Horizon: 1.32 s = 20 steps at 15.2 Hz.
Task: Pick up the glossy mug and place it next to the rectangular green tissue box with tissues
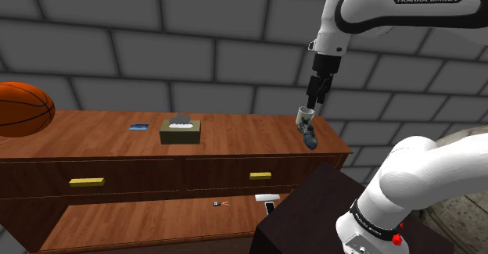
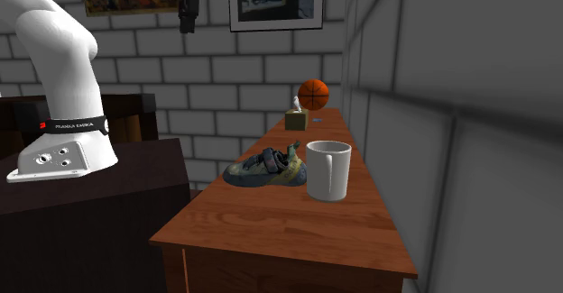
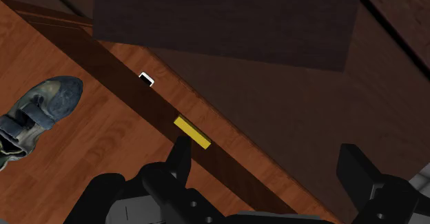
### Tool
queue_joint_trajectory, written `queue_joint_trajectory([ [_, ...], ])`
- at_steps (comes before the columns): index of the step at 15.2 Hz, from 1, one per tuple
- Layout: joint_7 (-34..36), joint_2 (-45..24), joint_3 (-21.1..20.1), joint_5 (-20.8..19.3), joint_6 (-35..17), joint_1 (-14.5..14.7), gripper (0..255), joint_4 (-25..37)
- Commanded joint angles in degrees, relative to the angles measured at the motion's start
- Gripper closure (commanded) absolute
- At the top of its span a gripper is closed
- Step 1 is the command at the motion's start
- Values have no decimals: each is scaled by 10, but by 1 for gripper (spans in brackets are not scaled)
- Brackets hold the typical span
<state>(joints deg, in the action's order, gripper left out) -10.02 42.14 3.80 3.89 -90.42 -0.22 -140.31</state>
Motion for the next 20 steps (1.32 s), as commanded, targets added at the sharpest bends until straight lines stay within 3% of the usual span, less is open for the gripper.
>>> queue_joint_trajectory([
  [1,0,0,0,0,0,0,0,0],
  [12,-82,-130,80,-68,-184,-47,0,-27],
  [20,-144,-267,139,-80,-311,-68,0,8],
])
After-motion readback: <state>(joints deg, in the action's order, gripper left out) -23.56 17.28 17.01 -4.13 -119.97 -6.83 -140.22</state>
